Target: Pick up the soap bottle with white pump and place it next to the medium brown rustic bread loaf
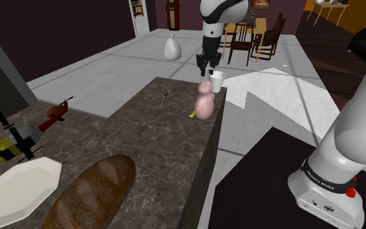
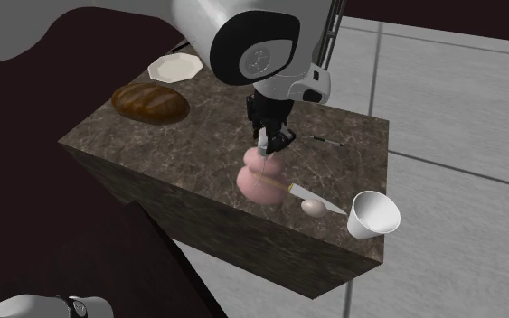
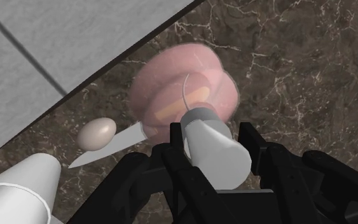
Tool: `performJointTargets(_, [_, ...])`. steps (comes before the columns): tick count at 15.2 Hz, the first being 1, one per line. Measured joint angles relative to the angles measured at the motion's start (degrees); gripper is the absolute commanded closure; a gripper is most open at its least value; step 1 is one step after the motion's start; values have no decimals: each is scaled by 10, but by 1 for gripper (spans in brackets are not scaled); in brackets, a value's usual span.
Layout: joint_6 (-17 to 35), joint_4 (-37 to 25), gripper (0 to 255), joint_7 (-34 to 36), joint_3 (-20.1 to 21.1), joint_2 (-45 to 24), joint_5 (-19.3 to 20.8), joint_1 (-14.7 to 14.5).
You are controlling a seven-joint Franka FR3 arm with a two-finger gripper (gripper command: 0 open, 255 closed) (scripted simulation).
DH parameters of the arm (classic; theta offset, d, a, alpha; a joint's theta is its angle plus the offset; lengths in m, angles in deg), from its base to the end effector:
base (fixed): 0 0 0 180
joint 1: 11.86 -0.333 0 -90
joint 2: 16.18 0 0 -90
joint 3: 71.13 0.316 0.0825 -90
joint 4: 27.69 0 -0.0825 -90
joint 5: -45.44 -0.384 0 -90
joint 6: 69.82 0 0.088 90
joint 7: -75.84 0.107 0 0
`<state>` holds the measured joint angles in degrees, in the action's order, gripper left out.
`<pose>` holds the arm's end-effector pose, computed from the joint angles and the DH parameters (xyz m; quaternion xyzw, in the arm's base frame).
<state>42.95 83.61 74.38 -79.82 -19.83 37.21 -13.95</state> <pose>0.5669 -0.0550 0.4466 -0.9953 0.0736 0.0142 0.0620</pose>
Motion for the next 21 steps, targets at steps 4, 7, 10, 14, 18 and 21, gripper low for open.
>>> performJointTargets(4, [-15,-11,255,2,0,3,1,0])
performJointTargets(7, [-36,-24,255,5,0,11,4,0])
performJointTargets(10, [-58,-46,255,8,-1,11,4,0])
performJointTargets(14, [-88,-72,255,11,-1,15,6,1])
performJointTargets(18, [-118,-101,255,14,-2,16,7,1])
performJointTargets(21, [-142,-125,255,19,-1,16,8,1])
